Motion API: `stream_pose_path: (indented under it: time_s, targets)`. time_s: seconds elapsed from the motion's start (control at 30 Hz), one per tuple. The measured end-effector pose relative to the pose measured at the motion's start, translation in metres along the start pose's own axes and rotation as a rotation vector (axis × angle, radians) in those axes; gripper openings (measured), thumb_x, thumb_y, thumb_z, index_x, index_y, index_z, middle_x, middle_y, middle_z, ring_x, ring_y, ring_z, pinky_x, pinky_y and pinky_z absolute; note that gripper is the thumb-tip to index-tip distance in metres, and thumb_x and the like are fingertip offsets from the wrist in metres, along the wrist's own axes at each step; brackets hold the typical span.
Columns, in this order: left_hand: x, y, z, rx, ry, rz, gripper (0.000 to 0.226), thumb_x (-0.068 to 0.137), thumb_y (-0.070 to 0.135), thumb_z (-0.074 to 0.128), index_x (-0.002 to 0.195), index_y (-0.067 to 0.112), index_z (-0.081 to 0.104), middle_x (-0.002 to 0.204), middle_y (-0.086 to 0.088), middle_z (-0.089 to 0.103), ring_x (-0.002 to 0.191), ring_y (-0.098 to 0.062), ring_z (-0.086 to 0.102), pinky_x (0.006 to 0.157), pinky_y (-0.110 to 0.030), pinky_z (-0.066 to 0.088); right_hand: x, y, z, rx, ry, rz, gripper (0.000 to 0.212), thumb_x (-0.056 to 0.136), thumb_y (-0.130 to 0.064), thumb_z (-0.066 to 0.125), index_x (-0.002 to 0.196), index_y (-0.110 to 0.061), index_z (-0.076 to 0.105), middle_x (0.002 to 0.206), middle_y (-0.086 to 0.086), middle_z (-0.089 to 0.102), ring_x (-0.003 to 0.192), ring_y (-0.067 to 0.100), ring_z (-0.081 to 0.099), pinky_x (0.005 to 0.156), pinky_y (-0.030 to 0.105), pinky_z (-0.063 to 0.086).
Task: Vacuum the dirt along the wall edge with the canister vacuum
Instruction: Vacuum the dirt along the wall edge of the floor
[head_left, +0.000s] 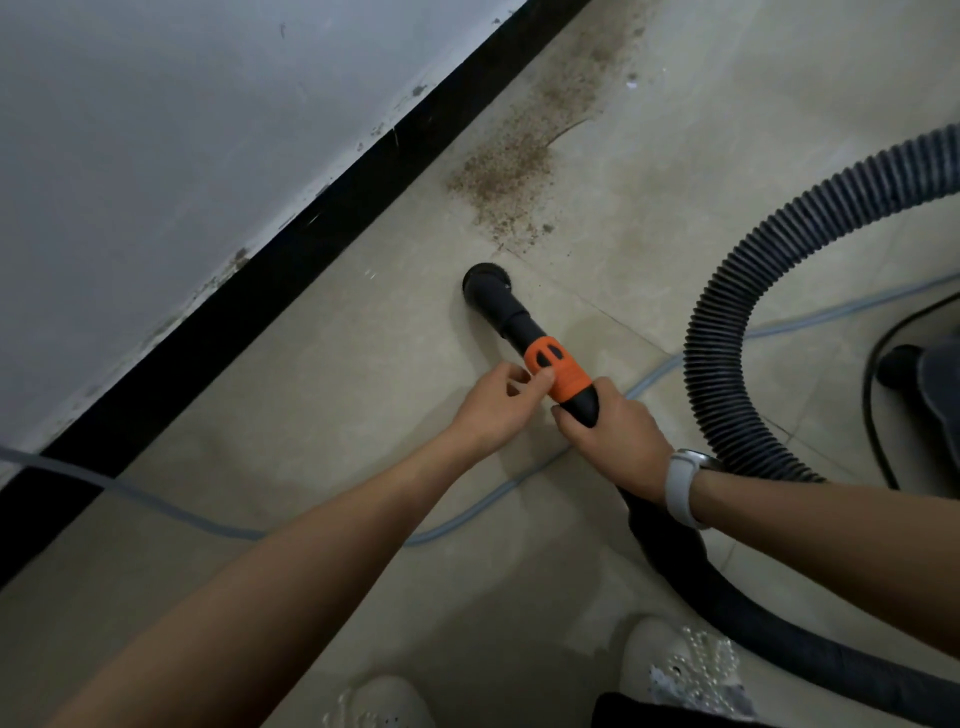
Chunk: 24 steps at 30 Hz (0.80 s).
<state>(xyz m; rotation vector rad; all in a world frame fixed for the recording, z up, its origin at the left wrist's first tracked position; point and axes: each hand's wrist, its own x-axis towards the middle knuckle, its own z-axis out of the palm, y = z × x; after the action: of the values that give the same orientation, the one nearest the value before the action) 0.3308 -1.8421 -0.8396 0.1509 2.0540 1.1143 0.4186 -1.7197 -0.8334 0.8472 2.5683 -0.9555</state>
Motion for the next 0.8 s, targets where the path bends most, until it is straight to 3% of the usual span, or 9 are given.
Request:
stream_pose_path:
  time_s: [0.1, 0.17, 0.23, 0.37, 0.5, 0.67, 0.8]
  targets:
    - [0.004, -0.019, -0.015, 0.427, 0.1, -0.011, 0.054, 0.091, 0.047, 0.052, 0.134, 0.016, 0.044, 0.135, -0.009, 0.043, 0.124, -0.026, 0.044, 0.102, -0.038, 0.039, 0.008, 0.0, -0.008, 0.063, 0.048, 0.053, 0.031, 0.084, -0.046, 0.058, 0.091, -0.019, 0.044, 0.07, 0.004, 0.057, 0.062, 0.028, 0.059, 0.057, 0.036, 0.049]
    - [0.003, -0.039, -0.031, 0.703, 0.11, -0.062, 0.066, 0.09, 0.047, 0.054, 0.145, 0.021, 0.027, 0.149, -0.009, 0.026, 0.135, -0.03, 0.027, 0.107, -0.044, 0.031, 0.011, -0.003, -0.009, 0.095, 0.051, 0.058, 0.031, 0.084, -0.046, 0.058, 0.091, -0.019, 0.045, 0.072, 0.007, 0.06, 0.061, 0.031, 0.061, 0.062, 0.042, 0.055]
    - [0.001, -0.059, -0.047, 0.836, 0.059, -0.148, 0.08, 0.088, 0.048, 0.057, 0.15, 0.026, 0.01, 0.157, -0.01, 0.005, 0.143, -0.033, 0.009, 0.111, -0.05, 0.023, 0.012, -0.008, -0.006, 0.11, 0.02, 0.04, 0.031, 0.083, -0.046, 0.058, 0.091, -0.019, 0.045, 0.074, 0.009, 0.061, 0.062, 0.032, 0.062, 0.064, 0.044, 0.055]
    - [0.0, -0.083, -0.064, 0.942, -0.025, -0.222, 0.098, 0.085, 0.049, 0.062, 0.149, 0.032, -0.01, 0.157, -0.008, -0.02, 0.144, -0.035, -0.012, 0.112, -0.059, 0.013, 0.008, -0.013, 0.003, 0.125, -0.077, -0.019, 0.028, 0.084, -0.046, 0.058, 0.087, -0.023, 0.043, 0.073, 0.005, 0.06, 0.058, 0.026, 0.061, 0.061, 0.041, 0.056]
    - [0.0, -0.083, -0.065, 0.93, -0.041, -0.211, 0.101, 0.084, 0.045, 0.066, 0.15, 0.031, -0.01, 0.156, -0.009, -0.023, 0.143, -0.037, -0.015, 0.113, -0.058, 0.013, 0.02, -0.018, -0.009, 0.162, -0.037, 0.029, 0.032, 0.085, -0.044, 0.059, 0.093, -0.016, 0.047, 0.079, 0.012, 0.062, 0.063, 0.033, 0.062, 0.063, 0.042, 0.055]
    - [0.001, -0.074, -0.063, 0.963, -0.042, -0.232, 0.102, 0.083, 0.042, 0.068, 0.15, 0.029, -0.008, 0.156, -0.012, -0.02, 0.143, -0.04, -0.011, 0.113, -0.057, 0.014, 0.04, -0.041, -0.016, 0.289, -0.022, 0.058, 0.027, 0.087, -0.038, 0.058, 0.088, -0.013, 0.047, 0.071, 0.009, 0.059, 0.044, 0.024, 0.057, 0.043, 0.026, 0.046]
    - [0.0, -0.069, -0.063, 0.989, -0.054, -0.232, 0.098, 0.085, 0.04, 0.066, 0.15, 0.028, -0.007, 0.156, -0.013, -0.018, 0.143, -0.04, -0.009, 0.113, -0.057, 0.017, 0.025, -0.028, -0.01, 0.233, -0.051, 0.071, 0.026, 0.086, -0.038, 0.058, 0.088, -0.016, 0.046, 0.073, 0.008, 0.059, 0.049, 0.025, 0.059, 0.046, 0.027, 0.047]
